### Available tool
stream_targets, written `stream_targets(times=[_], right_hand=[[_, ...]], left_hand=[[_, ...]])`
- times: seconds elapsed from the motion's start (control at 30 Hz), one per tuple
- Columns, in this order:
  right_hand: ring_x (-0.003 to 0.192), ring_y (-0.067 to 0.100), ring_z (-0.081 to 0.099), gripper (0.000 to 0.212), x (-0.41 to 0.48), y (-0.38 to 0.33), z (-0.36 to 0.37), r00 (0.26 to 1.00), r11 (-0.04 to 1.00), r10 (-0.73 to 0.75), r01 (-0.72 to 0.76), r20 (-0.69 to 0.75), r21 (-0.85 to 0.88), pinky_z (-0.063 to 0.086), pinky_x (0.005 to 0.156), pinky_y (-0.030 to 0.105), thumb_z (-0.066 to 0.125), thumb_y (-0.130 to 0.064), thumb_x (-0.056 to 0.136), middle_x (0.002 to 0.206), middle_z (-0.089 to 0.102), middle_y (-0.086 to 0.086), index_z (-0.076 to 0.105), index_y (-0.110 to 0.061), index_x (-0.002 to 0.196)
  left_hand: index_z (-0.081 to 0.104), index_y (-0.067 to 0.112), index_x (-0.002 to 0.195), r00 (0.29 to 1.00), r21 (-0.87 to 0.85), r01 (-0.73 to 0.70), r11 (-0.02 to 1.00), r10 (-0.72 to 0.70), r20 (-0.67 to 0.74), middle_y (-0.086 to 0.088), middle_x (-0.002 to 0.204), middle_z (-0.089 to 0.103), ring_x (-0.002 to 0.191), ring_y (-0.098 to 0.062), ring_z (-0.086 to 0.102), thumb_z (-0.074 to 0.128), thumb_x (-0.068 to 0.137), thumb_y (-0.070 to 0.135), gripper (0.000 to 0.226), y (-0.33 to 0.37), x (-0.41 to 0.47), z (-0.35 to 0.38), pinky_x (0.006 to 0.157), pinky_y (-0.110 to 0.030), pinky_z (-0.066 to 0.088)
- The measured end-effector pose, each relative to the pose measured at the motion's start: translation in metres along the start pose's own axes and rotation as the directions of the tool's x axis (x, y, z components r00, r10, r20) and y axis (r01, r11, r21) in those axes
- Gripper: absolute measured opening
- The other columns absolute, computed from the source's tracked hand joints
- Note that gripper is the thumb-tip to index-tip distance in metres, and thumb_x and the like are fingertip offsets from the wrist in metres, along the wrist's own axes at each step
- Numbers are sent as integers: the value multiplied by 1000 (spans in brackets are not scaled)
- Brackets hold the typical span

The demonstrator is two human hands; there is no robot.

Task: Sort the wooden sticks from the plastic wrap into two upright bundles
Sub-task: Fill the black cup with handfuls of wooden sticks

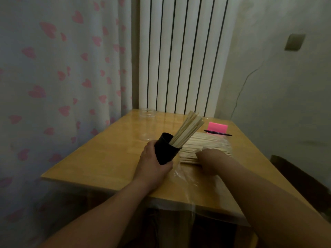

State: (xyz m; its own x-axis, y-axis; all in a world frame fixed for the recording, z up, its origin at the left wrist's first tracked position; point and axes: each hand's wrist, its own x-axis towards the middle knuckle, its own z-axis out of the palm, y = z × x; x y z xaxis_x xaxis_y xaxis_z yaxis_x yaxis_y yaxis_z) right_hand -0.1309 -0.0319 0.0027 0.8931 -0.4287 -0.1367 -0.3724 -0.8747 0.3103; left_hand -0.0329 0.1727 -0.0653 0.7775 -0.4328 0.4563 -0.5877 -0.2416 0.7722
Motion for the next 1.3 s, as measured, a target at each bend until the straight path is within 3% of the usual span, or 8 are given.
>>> stream_targets(times=[0.37, 0.57, 0.7, 0.8, 0.9, 1.03, 1.2, 1.3], right_hand=[[114, 28, 66, 39, -7, -6, -6, 991, 989, -54, 69, 121, -127, 55, 101, 41, 71, -25, 96, 125, 67, 7, 65, -18, 134], [101, 22, 64, 21, -34, 11, 17, 980, 995, 1, 19, -197, 101, 52, 85, 34, 63, -36, 98, 115, 62, 5, 71, -22, 112], [78, 12, 53, 28, -53, 19, 14, 889, 952, 65, 80, -453, 294, 52, 69, 33, 49, -46, 107, 94, 52, -3, 62, -28, 90], [70, 13, 52, 46, -65, 22, -1, 844, 899, 124, 127, -522, 419, 43, 59, 38, 33, -53, 110, 81, 54, -2, 48, -29, 74], [69, 24, 62, 55, -80, 24, -26, 830, 682, 222, 243, -511, 690, 51, 68, 43, 34, -48, 112, 75, 66, 5, 63, -16, 76], [82, 27, 64, 52, -91, 34, -58, 854, 317, 359, 268, -377, 910, 51, 67, 39, 42, -39, 111, 88, 71, 10, 69, -6, 83], [60, 20, 55, 45, -99, 42, -91, 918, -127, 266, 337, -295, 933, 44, 50, 29, 43, -36, 109, 67, 59, 5, 65, -8, 83], [60, 20, 61, 31, -97, 32, -108, 879, -241, 301, 444, -369, 863, 50, 54, 30, 49, -27, 105, 70, 62, 7, 65, -7, 87]], left_hand=[[36, 41, 141, 1000, -3, -8, 1000, 8, 0, 15, 133, 51, 124, -11, 52, 85, 76, 41, 81, -1, 0, 0, 105, -43, 52], [38, 41, 141, 1000, -26, 11, 1000, -11, -8, 16, 130, 53, 120, -11, 55, 85, 74, 43, 81, -2, 0, 1, 102, -44, 54], [38, 41, 142, 1000, -29, 9, 1000, -9, -6, 16, 130, 53, 121, -10, 54, 84, 74, 44, 82, -2, 0, 1, 102, -43, 55], [39, 39, 142, 1000, -32, 13, 999, -14, -3, 16, 130, 53, 120, -10, 54, 84, 74, 43, 81, -1, 0, 0, 101, -43, 55], [40, 38, 143, 1000, -33, 17, 999, -17, -1, 16, 132, 52, 121, -10, 53, 85, 75, 42, 82, -1, 0, -1, 103, -42, 54], [39, 37, 144, 1000, -32, 15, 999, -15, 5, 14, 134, 52, 123, -11, 53, 85, 76, 42, 82, 0, 1, -1, 104, -43, 53], [39, 37, 144, 1000, -30, 21, 999, -21, 4, 14, 134, 52, 123, -12, 53, 85, 76, 41, 82, 0, 0, -1, 104, -43, 53], [41, 36, 143, 1000, -30, 16, 999, -16, 1, 14, 132, 51, 121, -11, 53, 84, 75, 39, 80, 1, 0, -1, 103, -43, 53]])
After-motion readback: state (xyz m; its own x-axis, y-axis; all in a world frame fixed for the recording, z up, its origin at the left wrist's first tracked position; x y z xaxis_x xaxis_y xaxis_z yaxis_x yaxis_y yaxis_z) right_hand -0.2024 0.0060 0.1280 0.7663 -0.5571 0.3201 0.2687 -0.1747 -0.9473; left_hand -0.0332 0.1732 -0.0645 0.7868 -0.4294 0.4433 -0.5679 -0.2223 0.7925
